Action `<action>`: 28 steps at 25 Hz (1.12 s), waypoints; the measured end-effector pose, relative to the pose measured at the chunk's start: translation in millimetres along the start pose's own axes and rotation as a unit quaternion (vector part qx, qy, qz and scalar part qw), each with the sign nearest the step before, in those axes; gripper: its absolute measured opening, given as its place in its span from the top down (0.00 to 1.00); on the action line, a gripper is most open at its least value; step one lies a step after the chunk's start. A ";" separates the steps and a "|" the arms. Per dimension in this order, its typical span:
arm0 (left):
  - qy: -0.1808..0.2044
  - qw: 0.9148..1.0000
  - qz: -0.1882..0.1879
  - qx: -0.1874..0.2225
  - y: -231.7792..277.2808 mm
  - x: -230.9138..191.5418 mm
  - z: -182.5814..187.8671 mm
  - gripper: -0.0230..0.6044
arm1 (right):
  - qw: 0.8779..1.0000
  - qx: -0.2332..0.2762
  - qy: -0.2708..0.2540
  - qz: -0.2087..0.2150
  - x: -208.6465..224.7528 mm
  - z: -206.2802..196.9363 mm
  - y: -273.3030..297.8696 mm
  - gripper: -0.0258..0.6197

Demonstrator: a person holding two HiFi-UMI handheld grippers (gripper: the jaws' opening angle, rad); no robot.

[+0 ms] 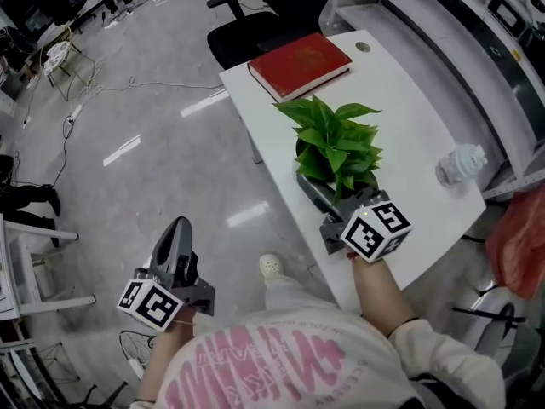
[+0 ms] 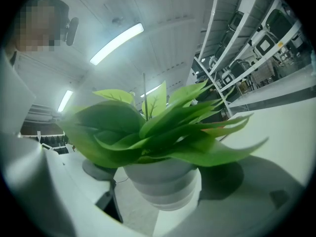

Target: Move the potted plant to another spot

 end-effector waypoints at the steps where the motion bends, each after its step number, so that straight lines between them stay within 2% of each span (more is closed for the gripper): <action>1: 0.004 1.000 -0.009 -0.007 9.0 2.0 1.4 0.96 | 1.000 0.003 0.000 -0.003 4.0 2.3 0.0 0.18; 7: 0.003 0.996 -0.077 -0.042 56.6 17.8 10.2 0.96 | 1.000 0.011 0.027 -0.012 23.8 3.5 0.4 0.18; 9: 0.012 0.995 -0.086 -0.054 69.3 23.5 11.0 0.96 | 0.999 0.008 0.037 -0.013 27.9 -0.2 2.0 0.18; 12: 0.026 0.995 -0.078 -0.063 84.0 23.9 13.7 0.96 | 0.999 0.005 0.041 -0.014 32.9 -5.0 6.6 0.18; 19: 0.059 0.994 -0.027 -0.085 105.2 12.2 21.9 0.96 | 0.998 0.008 0.061 -0.034 49.6 -12.4 10.0 0.18; 22: 0.061 0.994 -0.030 -0.085 113.8 13.0 25.6 0.96 | 0.998 0.013 0.058 -0.034 49.4 -10.9 10.6 0.18; 28: 0.063 0.992 -0.059 -0.088 135.1 24.6 21.7 0.96 | 0.998 0.021 0.047 -0.027 37.0 -7.4 9.9 0.18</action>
Point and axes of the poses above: the fingertips, and each gripper's own axes: y forward along the fingers, x to its right, z out of its top, the point moved 2 cm from there along -y, backward along the fingers, and after that the axes turned 4 degrees about -x, right-handed, at the moved point
